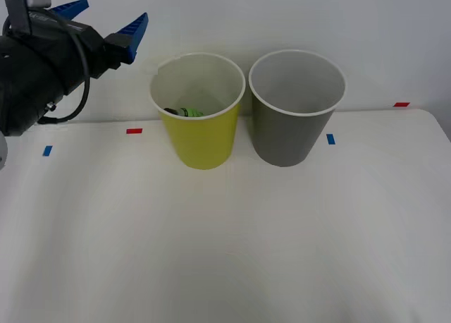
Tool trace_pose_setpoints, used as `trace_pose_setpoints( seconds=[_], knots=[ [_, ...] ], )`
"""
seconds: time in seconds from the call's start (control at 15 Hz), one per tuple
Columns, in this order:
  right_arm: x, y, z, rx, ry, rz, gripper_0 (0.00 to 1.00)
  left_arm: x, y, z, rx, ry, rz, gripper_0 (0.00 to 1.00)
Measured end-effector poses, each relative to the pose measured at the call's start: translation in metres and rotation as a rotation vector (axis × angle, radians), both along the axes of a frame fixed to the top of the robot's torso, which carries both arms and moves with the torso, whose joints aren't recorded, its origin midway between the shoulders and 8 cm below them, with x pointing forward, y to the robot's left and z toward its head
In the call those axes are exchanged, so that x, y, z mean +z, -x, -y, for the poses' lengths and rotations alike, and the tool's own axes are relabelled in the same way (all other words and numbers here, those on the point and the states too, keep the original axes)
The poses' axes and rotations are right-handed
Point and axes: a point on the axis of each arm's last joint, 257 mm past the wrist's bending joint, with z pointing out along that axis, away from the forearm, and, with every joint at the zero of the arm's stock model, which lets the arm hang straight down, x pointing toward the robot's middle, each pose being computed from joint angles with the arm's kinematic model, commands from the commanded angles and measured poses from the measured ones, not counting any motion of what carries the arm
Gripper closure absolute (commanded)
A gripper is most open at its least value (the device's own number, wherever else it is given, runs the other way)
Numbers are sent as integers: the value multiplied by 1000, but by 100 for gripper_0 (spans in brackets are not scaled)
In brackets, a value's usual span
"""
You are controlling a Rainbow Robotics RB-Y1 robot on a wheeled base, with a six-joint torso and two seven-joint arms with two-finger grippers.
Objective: Put cans in the gray bin and PET bottles in the light green bin.
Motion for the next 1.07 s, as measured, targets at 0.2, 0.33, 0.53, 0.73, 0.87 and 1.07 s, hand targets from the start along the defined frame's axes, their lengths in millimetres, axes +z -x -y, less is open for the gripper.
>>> trace_pose_setpoints(
  seconds=[0.2,0.33,0.53,0.73,0.87,1.07],
  knots=[
    [0,0,0,0,0,0,0,-19,22,-29,61,-2,-16,0],
    [0,0,0,0,0,0,0,-32,40,-46,100,-2,-34,0],
    [0,0,0,0,0,0,0,-59,59,-69,147,37,-74,0],
    [0,0,0,0,0,0,0,-87,74,-91,204,85,-90,0],
    [0,0,0,0,0,0,0,-97,84,-102,240,107,-71,0],
    [0,0,0,0,0,0,0,-112,101,-111,291,109,-32,0]
  ],
)
